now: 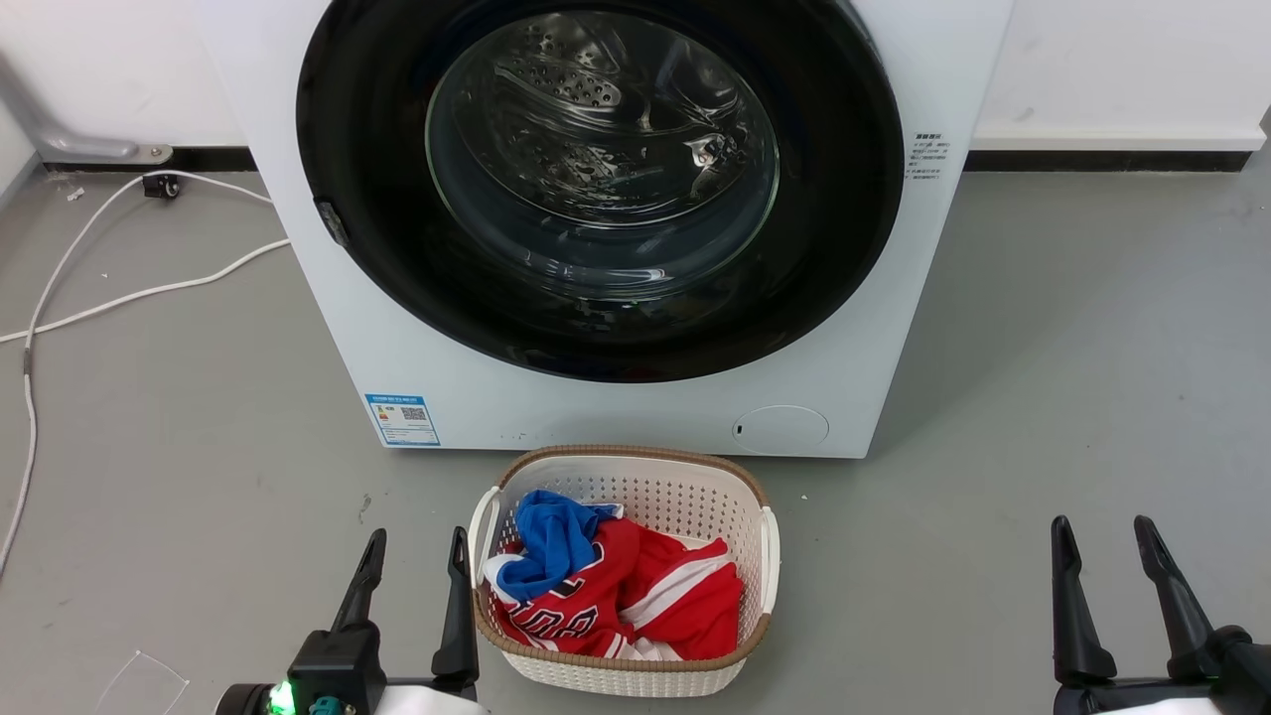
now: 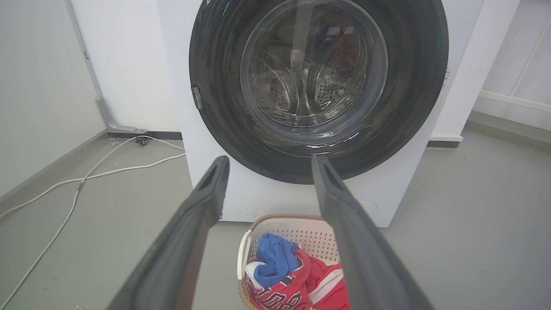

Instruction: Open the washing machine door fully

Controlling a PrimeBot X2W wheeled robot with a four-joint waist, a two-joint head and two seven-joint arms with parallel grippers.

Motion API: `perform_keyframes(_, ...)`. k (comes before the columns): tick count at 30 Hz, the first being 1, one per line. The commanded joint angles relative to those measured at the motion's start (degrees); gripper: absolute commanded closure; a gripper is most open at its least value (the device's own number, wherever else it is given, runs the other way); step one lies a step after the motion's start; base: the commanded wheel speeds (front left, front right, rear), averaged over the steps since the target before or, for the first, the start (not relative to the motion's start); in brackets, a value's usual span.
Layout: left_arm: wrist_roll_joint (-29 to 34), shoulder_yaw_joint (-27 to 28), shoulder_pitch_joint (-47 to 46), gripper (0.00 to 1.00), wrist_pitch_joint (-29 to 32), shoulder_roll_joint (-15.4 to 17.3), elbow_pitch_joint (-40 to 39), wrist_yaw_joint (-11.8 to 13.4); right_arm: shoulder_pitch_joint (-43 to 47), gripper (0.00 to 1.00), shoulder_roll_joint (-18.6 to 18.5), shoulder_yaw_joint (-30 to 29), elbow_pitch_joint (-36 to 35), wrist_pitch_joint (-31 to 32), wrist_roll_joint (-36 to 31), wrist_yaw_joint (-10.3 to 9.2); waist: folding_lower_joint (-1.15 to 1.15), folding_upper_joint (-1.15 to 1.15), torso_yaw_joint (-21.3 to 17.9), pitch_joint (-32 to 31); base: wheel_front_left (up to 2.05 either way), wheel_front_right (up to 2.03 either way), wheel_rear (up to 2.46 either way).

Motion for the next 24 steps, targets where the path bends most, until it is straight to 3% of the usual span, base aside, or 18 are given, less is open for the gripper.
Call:
perform_keyframes(1, -0.12, 0.1, 0.56, 0.0, -0.28, -0.13, 0.07, 0.02, 0.49, 0.0, 0.18, 0.03, 0.11, -0.13, 0.22, -0.02, 0.0, 0.0, -0.02, 0.01, 0.0, 0.0, 0.0)
perform_keyframes(5, -0.09, 0.12, 0.47, 0.0, -0.28, -0.13, 0.15, 0.09, 0.42, 0.0, 0.18, 0.05, 0.28, -0.13, 0.45, -0.02, 0.0, 0.0, 0.0, 0.04, 0.0, 0.0, 0.0)
perform_keyframes(6, -0.1, 0.12, 0.43, 0.0, -0.28, -0.13, 0.16, 0.12, 0.39, 0.11, 0.18, 0.12, 0.3, -0.13, 0.44, -0.02, 0.0, 0.0, 0.01, 0.05, 0.0, 0.0, 0.0)
perform_keyframes(7, -0.13, 0.13, 0.39, 0.0, -0.28, -0.13, 0.16, 0.15, 0.32, 0.91, 0.18, 0.12, 0.27, -0.13, 0.55, -0.02, 0.0, 0.0, 0.02, 0.06, 0.0, 0.0, 0.0)
perform_keyframes(8, -0.17, 0.14, 0.36, 0.0, -0.28, -0.13, 0.17, 0.18, 0.26, 1.0, 0.18, 0.19, 0.23, -0.13, 0.82, -0.02, 0.0, 0.0, 0.03, 0.06, 0.0, 0.0, 0.0)
perform_keyframes(12, -0.16, 0.16, 0.35, 0.0, -0.28, -0.13, 0.21, 0.35, 0.03, 1.0, 0.17, 0.7, 0.87, -0.12, 7.46, -0.01, 0.0, 0.0, 0.03, 0.02, 0.0, 0.0, 0.0)
perform_keyframes(19, -0.33, 0.13, 0.49, 0.0, -0.28, -0.13, 0.31, 0.37, -0.21, 1.0, 0.12, 3.58, 2.82, -0.12, 42.45, -0.01, 0.0, 0.0, 0.05, -0.11, 0.0, 0.0, 0.0)
perform_keyframes(24, -0.44, 0.13, 0.65, 0.0, -0.28, -0.12, 0.3, 0.35, -1.33, 1.0, 0.14, 5.07, 4.12, -0.11, 60.65, -0.01, 0.0, 0.0, 0.03, -0.15, 0.0, 0.0, 0.0)
